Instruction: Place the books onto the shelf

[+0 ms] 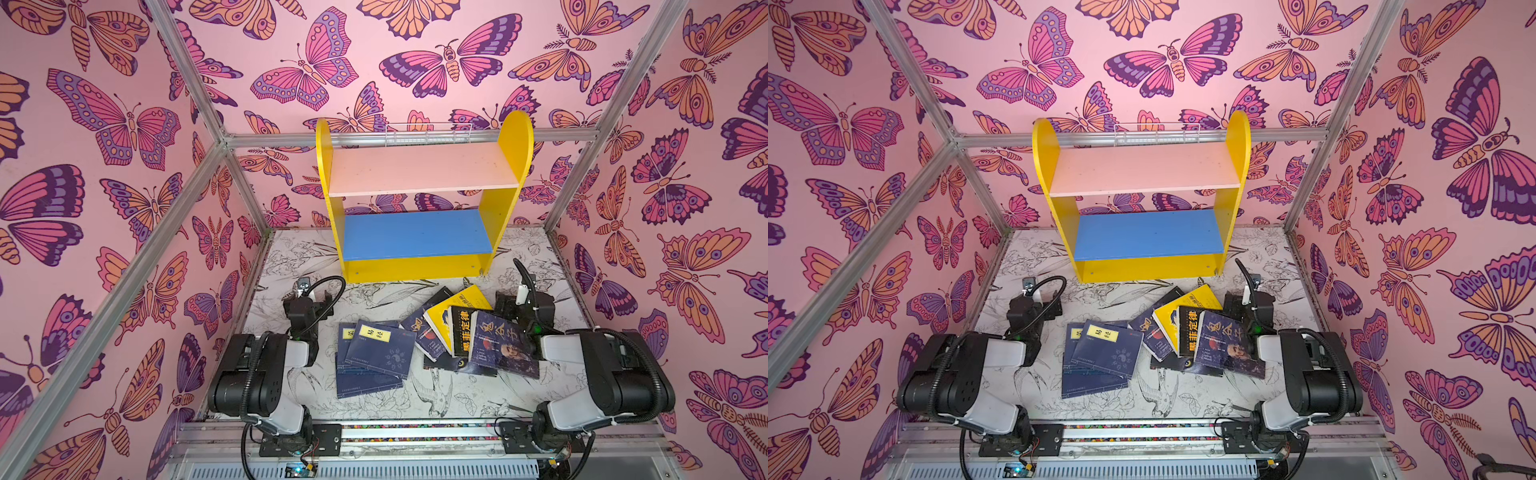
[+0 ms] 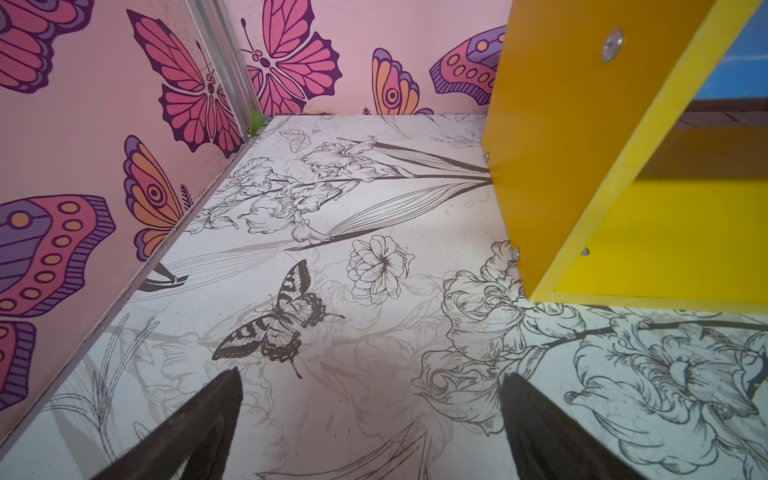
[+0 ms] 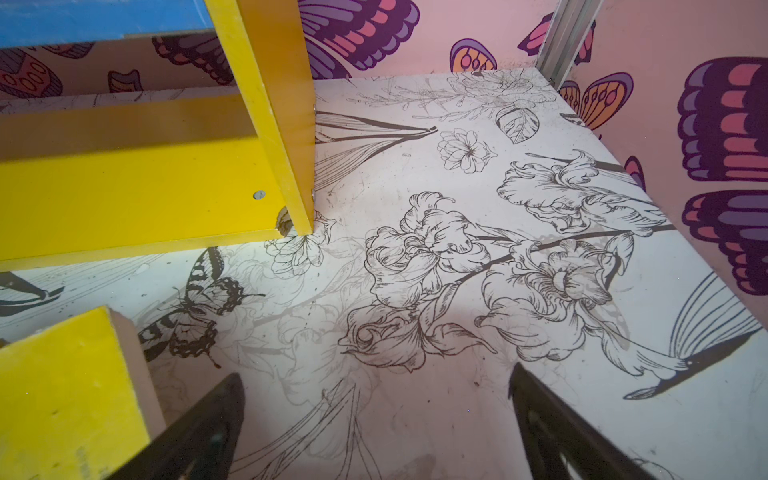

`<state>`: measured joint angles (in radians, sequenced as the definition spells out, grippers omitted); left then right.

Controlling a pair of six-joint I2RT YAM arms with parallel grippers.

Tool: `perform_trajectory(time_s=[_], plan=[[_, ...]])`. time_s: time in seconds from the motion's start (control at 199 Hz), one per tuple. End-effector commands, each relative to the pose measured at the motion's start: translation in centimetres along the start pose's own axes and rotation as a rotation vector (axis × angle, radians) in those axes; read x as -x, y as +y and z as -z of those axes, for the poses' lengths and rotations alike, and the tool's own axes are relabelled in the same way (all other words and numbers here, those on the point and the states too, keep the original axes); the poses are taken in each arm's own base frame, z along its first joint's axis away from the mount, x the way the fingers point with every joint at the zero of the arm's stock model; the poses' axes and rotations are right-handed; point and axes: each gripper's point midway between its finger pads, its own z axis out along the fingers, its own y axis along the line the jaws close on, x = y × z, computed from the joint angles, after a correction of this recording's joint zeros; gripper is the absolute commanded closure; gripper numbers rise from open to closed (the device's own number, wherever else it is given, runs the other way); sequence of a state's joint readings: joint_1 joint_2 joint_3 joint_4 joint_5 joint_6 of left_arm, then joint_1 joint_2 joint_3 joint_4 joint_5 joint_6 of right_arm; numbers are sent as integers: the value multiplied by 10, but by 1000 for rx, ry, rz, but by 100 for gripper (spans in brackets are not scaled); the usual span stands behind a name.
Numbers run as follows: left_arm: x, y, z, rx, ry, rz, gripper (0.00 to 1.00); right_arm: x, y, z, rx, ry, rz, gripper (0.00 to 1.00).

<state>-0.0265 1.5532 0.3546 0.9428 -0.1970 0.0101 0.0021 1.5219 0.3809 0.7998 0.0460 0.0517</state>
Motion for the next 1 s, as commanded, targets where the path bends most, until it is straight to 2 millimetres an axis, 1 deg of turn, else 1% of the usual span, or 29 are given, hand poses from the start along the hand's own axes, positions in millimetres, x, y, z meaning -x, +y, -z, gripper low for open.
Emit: perform_trajectory(time_s=[0.0, 0.206, 0.241, 0.276, 0.306, 0.326, 0.336, 0.351, 0.396, 0.411, 0.426, 0.466, 0.506, 0.546, 0.592, 0.637, 0.672, 0.687, 0.717, 0.792, 0.812, 0.822, 0.842, 0.847, 0.862, 0.872, 0.912, 0.938, 0.998], plan=[[1, -3, -1, -25, 0, 15, 2, 18, -4, 0, 17, -43, -36, 1], [0, -1, -1, -20, 1, 13, 2, 20, -1, -1, 60, -49, -32, 1], [8, 2, 1, 13, -20, 10, 2, 24, 1, 0, 67, -58, -27, 1], [19, 6, 4, 47, -15, 9, 2, 34, 3, 2, 77, -69, -24, 1], [25, 11, 7, 75, 24, 7, 2, 44, 2, 5, 59, -56, -20, 1], [30, 15, 10, 99, 56, 15, 2, 47, -1, 7, 33, -34, -25, 1], [33, 18, 11, 116, 67, 22, 2, 52, -6, 10, 0, -26, -36, 1], [37, 23, 14, 143, 85, 36, 2, 53, -10, 12, -37, 1, -51, 1], [49, 35, 23, 211, 97, 77, 2, 65, -26, 22, -137, 20, -126, 1], [50, 37, 25, 223, 100, 82, 2, 67, -32, 26, -172, 15, -153, 0], [61, 38, 31, 229, 71, 92, 2, 69, -37, 29, -200, 6, -186, 0], [69, 42, 41, 270, 38, 102, 2, 72, -47, 40, -263, -23, -275, 0], [73, 50, 53, 346, 1, 150, 2, 71, -54, 51, -306, -27, -369, 0], [75, 46, 61, 344, -16, 177, 2, 60, -61, 63, -361, 6, -477, 0], [77, 37, 68, 330, -10, 218, 2, 48, -59, 72, -368, 57, -577, 1], [75, 21, 72, 287, 30, 248, 2, 29, -55, 84, -384, 141, -684, 1], [73, 1, 72, 229, 72, 257, 2, 12, -52, 94, -413, 207, -788, 1], [73, -6, 73, 210, 85, 257, 2, 0, -51, 100, -433, 253, -826, 1], [70, -27, 73, 161, 116, 244, 2, -17, -47, 110, -459, 319, -904, 1], [72, -89, 72, -12, 174, 188, 2, -60, -29, 135, -501, 496, -1080, 1], [73, -105, 71, -62, 190, 172, 2, -70, -26, 141, -514, 533, -1121, 1], [77, -114, 72, -95, 192, 173, 2, -74, -23, 145, -515, 553, -1135, 1], [63, -134, 68, -155, 252, 142, 2, -81, -19, 151, -523, 584, -1170, 1], [69, -140, 68, -177, 246, 147, 2, -83, -19, 153, -525, 592, -1176, 1], [72, -154, 68, -233, 264, 146, 2, -87, -16, 157, -527, 613, -1195, 1], [66, -163, 69, -268, 291, 133, 2, -90, -15, 160, -530, 624, -1206, 1], [67, -203, 72, -422, 352, 103, 2, -97, -11, 172, -540, 656, -1241, 1], [74, -227, 77, -507, 371, 87, 2, -101, -9, 180, -545, 671, -1254, 1], [79, -279, 90, -663, 407, -6, 2, -105, -7, 195, -547, 689, -1269, 1]])
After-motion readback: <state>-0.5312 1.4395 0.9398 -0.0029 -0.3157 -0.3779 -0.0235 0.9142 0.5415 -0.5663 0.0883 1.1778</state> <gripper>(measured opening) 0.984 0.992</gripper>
